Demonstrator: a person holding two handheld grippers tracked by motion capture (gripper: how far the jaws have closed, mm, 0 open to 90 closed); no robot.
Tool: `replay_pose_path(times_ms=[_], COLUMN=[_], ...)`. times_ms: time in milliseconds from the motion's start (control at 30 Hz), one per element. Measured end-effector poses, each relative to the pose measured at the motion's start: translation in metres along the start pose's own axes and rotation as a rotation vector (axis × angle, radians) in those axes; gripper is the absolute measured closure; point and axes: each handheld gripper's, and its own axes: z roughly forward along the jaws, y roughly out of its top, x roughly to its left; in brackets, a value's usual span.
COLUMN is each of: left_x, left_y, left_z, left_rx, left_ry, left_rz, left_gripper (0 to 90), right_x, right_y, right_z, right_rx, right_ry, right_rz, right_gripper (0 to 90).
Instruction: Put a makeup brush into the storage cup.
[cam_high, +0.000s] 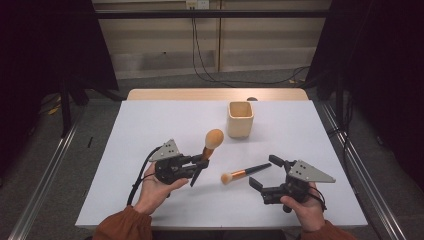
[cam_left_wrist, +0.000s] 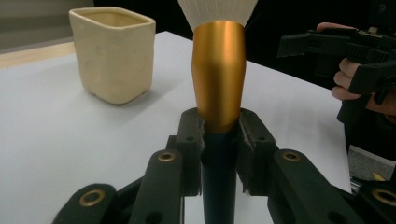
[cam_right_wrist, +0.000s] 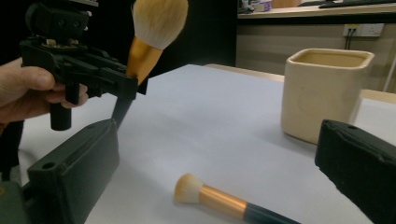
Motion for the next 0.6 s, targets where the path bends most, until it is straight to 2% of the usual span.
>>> replay_pose_path(times_ms=[233, 333, 400, 600], left_x=[-0.004, -0.008, -0.01, -0.015], left_y=[0.006, 0.01, 0.011, 0.013], left_z=[0.007, 0.014, 0.017, 0.024], left_rx=[-0.037, -0.037, -0.045, -0.05], left_ry=[-0.014, -0.025, -0.028, -0.044], left_rz=[0.006, 0.027, 0.027, 0.037], left_gripper=[73.2, 73.2, 73.2, 73.2], right_x=[0.005, 0.007, 0.009, 0.012], right_y=[0.011, 0.013, 0.018, 0.026], right_z=[0.015, 0.021, 0.027, 0.036], right_rx=[-0.006, -0.004, -0.011, -0.01], right_ry=[0.048, 0.066, 0.101, 0.117], right_rz=[0.012, 0.01, 0.007, 0.009], right_gripper=[0.0, 0.0, 0.0, 0.0])
